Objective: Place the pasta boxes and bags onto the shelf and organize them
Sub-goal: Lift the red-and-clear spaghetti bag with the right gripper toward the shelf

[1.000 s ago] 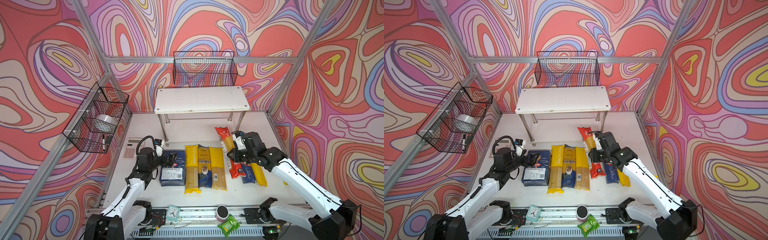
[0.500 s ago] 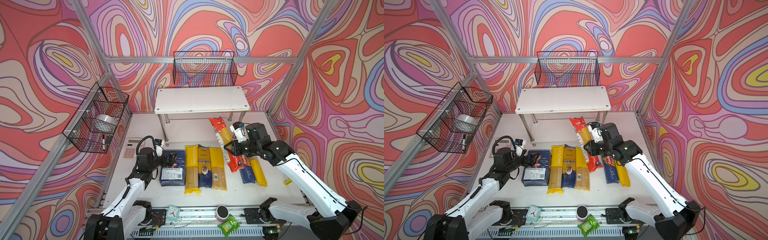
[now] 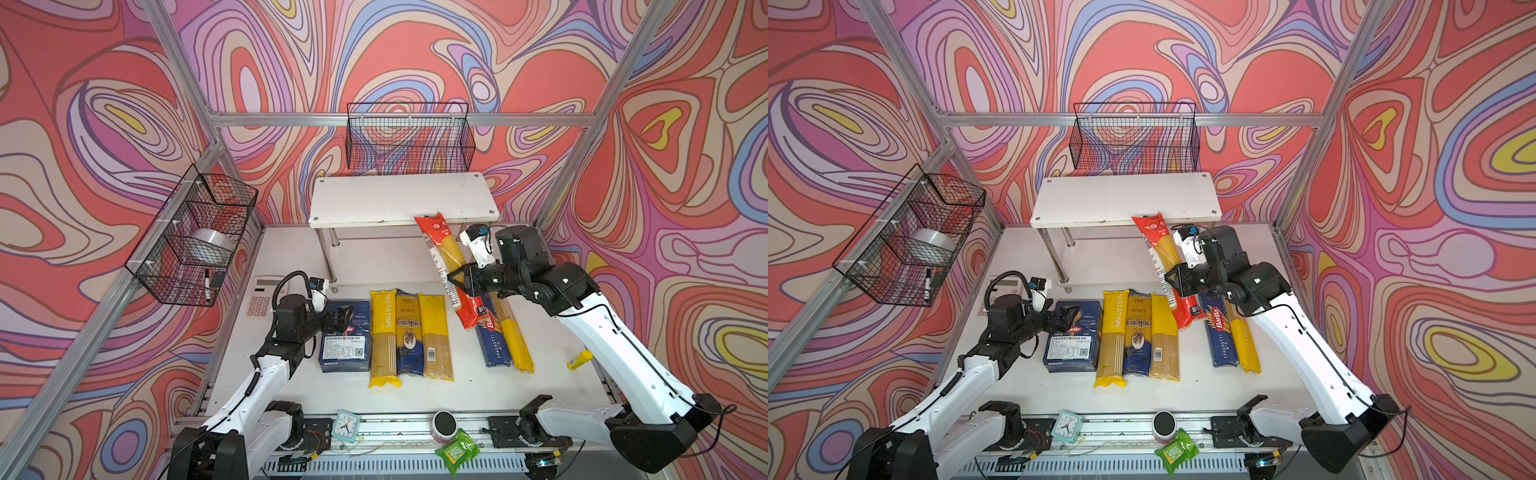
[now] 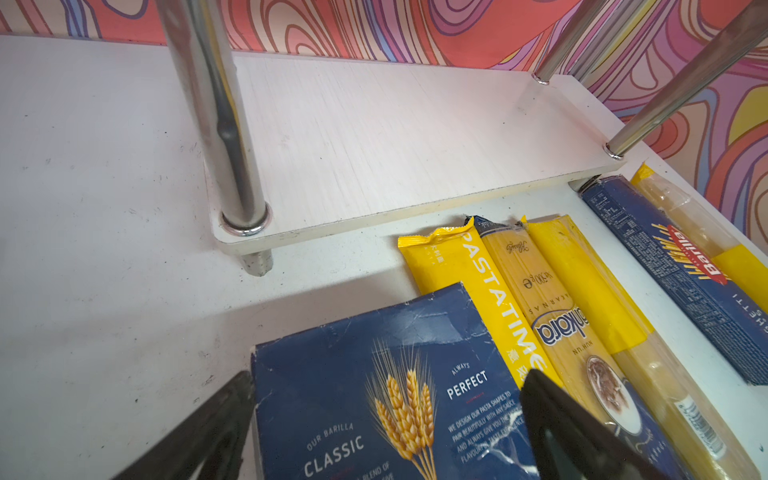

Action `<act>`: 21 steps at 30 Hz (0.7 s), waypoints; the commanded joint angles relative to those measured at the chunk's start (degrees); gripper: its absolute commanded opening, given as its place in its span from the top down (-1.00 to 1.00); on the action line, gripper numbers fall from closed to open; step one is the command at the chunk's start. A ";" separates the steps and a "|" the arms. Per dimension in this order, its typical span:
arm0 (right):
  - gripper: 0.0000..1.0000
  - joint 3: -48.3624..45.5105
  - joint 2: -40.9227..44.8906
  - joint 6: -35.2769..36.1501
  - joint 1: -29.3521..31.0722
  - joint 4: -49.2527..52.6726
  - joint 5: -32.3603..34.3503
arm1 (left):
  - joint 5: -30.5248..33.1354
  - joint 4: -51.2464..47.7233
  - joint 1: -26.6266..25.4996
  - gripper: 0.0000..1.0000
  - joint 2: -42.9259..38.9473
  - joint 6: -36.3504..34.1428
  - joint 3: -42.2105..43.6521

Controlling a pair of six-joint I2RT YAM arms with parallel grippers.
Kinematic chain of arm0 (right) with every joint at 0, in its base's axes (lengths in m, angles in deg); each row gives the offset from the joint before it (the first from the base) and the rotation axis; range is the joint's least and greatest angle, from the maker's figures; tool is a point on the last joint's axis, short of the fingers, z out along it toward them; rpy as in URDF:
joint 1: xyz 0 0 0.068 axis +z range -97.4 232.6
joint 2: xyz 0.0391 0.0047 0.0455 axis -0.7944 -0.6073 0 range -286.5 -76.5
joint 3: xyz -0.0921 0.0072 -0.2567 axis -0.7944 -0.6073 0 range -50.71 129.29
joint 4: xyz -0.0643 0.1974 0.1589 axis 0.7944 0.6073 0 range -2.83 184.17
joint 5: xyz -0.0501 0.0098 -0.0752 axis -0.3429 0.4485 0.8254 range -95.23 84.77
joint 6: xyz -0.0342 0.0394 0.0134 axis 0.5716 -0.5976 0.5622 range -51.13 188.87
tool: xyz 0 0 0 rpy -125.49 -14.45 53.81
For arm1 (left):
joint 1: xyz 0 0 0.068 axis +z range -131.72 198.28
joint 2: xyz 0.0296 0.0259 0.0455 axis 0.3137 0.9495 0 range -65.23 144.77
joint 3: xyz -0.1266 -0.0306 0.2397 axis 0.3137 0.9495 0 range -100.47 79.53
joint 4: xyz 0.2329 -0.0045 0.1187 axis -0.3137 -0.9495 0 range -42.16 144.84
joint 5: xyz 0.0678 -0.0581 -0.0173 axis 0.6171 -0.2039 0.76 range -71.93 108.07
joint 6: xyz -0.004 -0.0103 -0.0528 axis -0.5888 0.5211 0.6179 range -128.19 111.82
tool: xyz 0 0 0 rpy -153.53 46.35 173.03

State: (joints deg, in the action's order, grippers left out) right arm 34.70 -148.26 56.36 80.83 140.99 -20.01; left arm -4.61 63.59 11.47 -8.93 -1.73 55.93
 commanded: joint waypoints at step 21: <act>0.82 31.97 -16.43 5.56 -1.00 5.84 6.09 | -0.89 -0.88 -0.21 -1.00 1.36 -0.30 -2.24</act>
State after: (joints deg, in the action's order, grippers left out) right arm 61.02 -164.20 59.64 80.66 150.15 -16.36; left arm -4.89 63.57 11.47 -7.93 -1.75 55.12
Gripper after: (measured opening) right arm 0.260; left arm 0.994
